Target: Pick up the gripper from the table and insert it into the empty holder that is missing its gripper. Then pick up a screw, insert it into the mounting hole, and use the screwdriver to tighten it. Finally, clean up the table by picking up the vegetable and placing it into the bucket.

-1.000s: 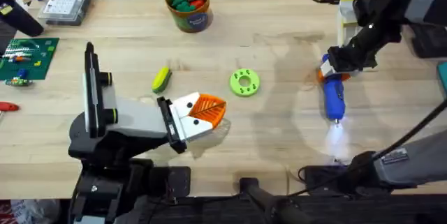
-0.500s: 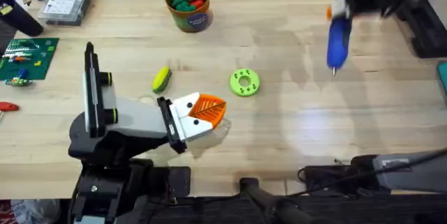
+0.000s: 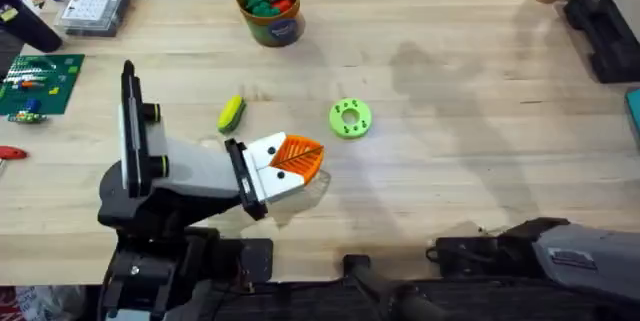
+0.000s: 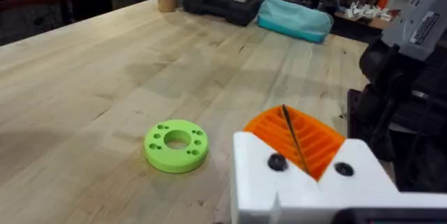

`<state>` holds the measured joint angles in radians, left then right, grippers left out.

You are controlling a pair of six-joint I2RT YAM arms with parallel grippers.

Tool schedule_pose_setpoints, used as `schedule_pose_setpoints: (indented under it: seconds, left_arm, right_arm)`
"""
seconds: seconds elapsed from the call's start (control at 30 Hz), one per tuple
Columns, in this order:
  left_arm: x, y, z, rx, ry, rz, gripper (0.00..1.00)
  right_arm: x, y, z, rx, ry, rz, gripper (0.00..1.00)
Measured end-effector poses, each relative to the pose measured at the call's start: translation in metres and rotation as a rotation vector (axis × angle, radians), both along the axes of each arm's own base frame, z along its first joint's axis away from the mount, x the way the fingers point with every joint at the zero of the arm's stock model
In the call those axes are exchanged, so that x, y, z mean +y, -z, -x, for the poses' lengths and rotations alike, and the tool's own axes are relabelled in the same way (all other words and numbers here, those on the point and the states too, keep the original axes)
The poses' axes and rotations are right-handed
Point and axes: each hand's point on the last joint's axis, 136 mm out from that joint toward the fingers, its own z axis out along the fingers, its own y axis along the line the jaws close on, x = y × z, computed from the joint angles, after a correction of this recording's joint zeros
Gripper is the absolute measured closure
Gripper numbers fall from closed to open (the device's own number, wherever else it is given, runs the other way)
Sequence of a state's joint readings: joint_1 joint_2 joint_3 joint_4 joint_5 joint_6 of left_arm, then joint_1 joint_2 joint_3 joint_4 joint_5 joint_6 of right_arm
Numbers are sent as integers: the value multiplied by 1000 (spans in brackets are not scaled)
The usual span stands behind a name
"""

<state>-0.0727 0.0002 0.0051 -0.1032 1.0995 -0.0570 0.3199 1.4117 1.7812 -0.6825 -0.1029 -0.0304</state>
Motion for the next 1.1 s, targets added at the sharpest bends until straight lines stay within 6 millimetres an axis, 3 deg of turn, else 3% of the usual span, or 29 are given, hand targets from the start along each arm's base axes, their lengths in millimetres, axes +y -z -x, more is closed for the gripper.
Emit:
schedule_pose_setpoints:
  seconds: [0.17, 0.3, 0.4, 0.77, 1.1]
  left_arm:
    - [0, 0, 0, 2, 2, 0, 997]
    - [0, 0, 1, 3, 3, 0, 997]
    - [0, 0, 1, 3, 3, 0, 997]
    - [0, 0, 1, 3, 3, 0, 997]
    - [0, 0, 1, 3, 3, 0, 997]
  right_arm:
    - [9, -32, 26, -76, -65, -71, 977]
    - [10, -40, 41, -141, -93, -121, 978]
    - [15, -35, 46, -197, -128, -168, 978]
    - [50, 32, 61, -182, -351, -282, 978]
    - [83, 17, 99, -239, -631, -341, 978]
